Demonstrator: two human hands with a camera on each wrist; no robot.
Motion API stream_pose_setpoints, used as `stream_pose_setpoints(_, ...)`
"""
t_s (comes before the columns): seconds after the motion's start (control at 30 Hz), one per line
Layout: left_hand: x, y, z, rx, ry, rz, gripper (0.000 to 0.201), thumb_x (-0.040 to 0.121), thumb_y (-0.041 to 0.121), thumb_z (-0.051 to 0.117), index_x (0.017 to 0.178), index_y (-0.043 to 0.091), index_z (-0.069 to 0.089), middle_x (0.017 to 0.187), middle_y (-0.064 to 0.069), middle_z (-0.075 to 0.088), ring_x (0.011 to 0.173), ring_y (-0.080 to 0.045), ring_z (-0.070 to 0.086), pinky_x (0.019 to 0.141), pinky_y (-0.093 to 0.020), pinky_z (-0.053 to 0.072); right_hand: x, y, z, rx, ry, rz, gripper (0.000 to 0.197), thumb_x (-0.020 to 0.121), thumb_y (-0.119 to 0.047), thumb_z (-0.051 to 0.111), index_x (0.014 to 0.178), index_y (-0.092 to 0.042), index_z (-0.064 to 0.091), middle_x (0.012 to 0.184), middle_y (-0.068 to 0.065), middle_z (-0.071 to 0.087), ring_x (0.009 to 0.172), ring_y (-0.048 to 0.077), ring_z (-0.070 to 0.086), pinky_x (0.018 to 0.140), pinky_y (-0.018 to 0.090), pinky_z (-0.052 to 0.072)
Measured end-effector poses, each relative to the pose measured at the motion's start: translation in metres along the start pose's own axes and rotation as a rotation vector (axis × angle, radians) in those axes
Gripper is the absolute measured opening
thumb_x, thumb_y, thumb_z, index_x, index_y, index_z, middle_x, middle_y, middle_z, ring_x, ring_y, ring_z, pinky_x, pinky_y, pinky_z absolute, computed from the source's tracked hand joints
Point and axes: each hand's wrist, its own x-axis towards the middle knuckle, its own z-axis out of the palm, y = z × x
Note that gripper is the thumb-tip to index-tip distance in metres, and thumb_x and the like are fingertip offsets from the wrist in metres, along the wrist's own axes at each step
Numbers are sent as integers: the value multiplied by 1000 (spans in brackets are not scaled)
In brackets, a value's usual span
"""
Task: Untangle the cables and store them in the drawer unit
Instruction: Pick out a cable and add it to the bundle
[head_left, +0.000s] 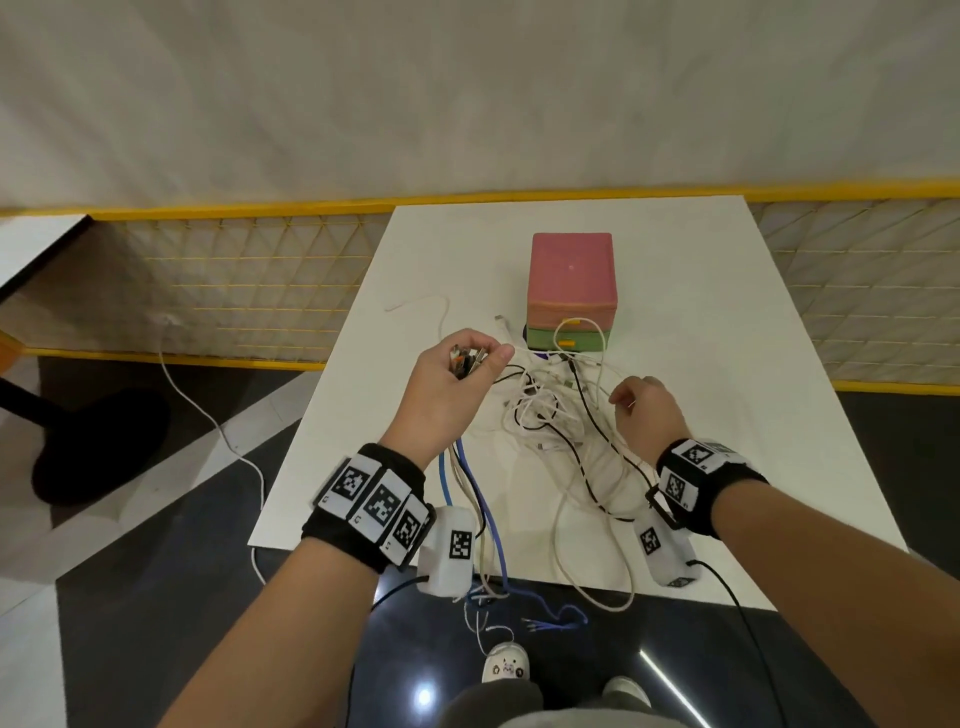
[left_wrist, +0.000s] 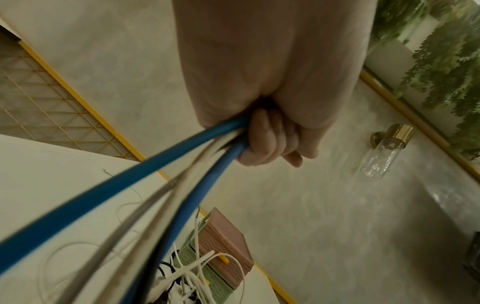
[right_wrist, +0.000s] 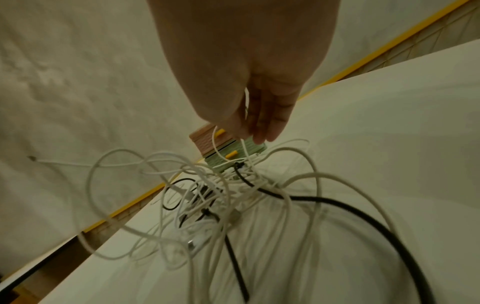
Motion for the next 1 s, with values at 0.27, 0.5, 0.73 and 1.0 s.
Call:
stream_pose_setpoints(0.27, 18, -5, 7, -13, -42, 0, 15, 91, 31, 67, 84, 17, 66, 49, 14, 40, 47, -7, 30, 46, -19, 27, 47, -30, 16, -105, -208, 76, 22, 90, -12, 54, 110, -6, 61, 113, 15, 63, 107, 32, 58, 86, 32, 44)
stream_pose_setpoints(0.5, 35, -15, 9, -57, 15, -69, 17, 91, 31, 67, 85, 15, 67, 51, 12, 40, 47, -6, 32, 47, -19, 29, 60, -30, 18, -2, -212, 181, 25, 83, -8, 60, 106, -7, 68, 104, 10, 69, 99, 27, 63, 84, 27, 47)
stream_pose_setpoints(0.73, 60, -5, 19, -159, 153, -129, 14, 92, 36, 65, 87, 23, 65, 64, 0, 47, 51, -11, 37, 51, -24, 33, 10, -79, -24, 464, -105, -198, 21, 82, -2, 68, 96, -17, 70, 82, -3, 67, 74, 7, 62, 71, 11, 46)
stream_pose_setpoints(1.0, 74, 11, 46, -172, 70, -104, 30, 94, 33, 63, 83, 6, 65, 62, -1, 58, 43, -6, 42, 52, -24, 35, -16, -105, -46, 488, -208, -399, 12, 91, -5, 59, 101, -8, 64, 91, 5, 63, 74, 11, 66, 73, 19, 52)
